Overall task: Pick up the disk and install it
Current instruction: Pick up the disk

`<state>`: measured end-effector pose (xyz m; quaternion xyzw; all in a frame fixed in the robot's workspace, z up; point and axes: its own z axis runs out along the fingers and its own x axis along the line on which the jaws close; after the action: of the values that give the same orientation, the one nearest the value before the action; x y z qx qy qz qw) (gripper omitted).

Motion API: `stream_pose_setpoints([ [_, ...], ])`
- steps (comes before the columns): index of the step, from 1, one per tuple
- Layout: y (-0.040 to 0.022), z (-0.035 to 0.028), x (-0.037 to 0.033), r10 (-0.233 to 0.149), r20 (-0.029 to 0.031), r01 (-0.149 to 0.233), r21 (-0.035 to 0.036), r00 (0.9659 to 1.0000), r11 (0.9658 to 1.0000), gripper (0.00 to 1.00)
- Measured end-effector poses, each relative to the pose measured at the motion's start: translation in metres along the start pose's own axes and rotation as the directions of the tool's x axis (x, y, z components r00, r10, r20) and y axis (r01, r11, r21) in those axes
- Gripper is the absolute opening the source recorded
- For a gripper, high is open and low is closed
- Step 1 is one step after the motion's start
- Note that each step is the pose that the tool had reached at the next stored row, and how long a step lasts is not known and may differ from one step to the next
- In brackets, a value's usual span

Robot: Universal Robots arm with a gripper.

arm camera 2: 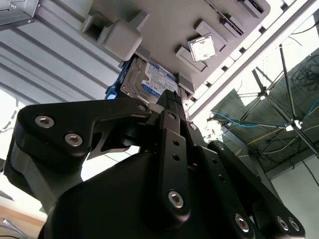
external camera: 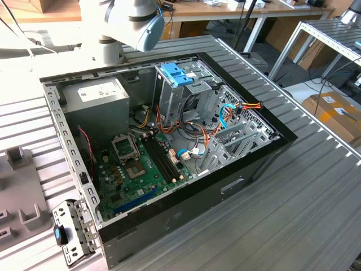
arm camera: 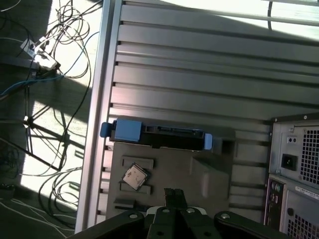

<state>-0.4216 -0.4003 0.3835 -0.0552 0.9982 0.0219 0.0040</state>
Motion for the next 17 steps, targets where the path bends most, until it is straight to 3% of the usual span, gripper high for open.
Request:
stream_pose_setpoints([
  [17,0.0000,0.0000,0.0000,-0.069,-0.0030,0.069,-0.0008,0.9976,0.9976,0.11],
])
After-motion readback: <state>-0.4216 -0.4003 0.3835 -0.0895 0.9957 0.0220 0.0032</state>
